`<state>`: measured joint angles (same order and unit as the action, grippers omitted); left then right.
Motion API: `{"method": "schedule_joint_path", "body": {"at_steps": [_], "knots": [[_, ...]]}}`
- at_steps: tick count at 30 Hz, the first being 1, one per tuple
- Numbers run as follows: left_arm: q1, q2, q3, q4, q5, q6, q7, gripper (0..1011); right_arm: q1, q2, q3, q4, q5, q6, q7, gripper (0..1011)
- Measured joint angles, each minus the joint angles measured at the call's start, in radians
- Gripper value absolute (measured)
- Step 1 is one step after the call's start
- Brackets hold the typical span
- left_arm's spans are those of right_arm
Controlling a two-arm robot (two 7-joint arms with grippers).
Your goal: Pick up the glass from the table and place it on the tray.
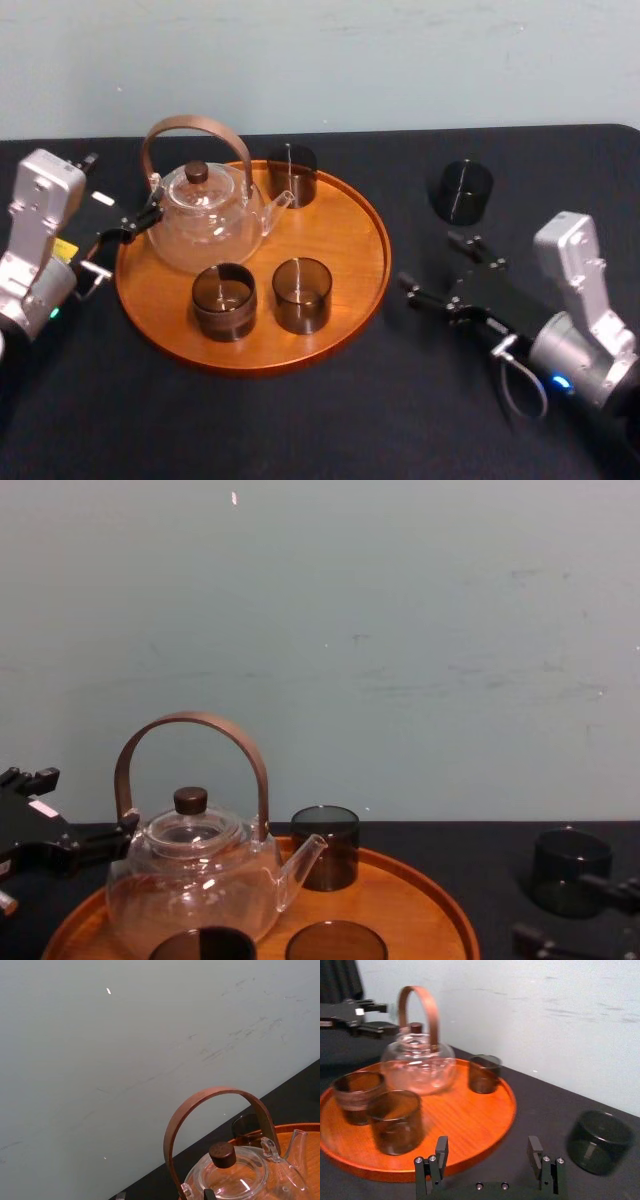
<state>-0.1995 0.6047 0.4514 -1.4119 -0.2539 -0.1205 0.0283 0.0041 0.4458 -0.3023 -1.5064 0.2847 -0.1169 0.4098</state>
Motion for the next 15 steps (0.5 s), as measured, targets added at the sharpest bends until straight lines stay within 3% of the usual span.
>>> {"method": "schedule_joint_path", "body": {"at_steps": [8, 15], "knots": [[0.0, 0.0, 0.0, 0.0, 0.0, 0.0, 0.0, 1009, -0.009, -0.001, 0.083, 0.027, 0.069, 0.013, -0.007, 1002], [0.0, 0.0, 0.0, 0.0, 0.0, 0.0, 0.0, 1009, 0.012, -0.011, 0.115, 0.074, 0.111, 0.025, 0.0, 1002]]}}
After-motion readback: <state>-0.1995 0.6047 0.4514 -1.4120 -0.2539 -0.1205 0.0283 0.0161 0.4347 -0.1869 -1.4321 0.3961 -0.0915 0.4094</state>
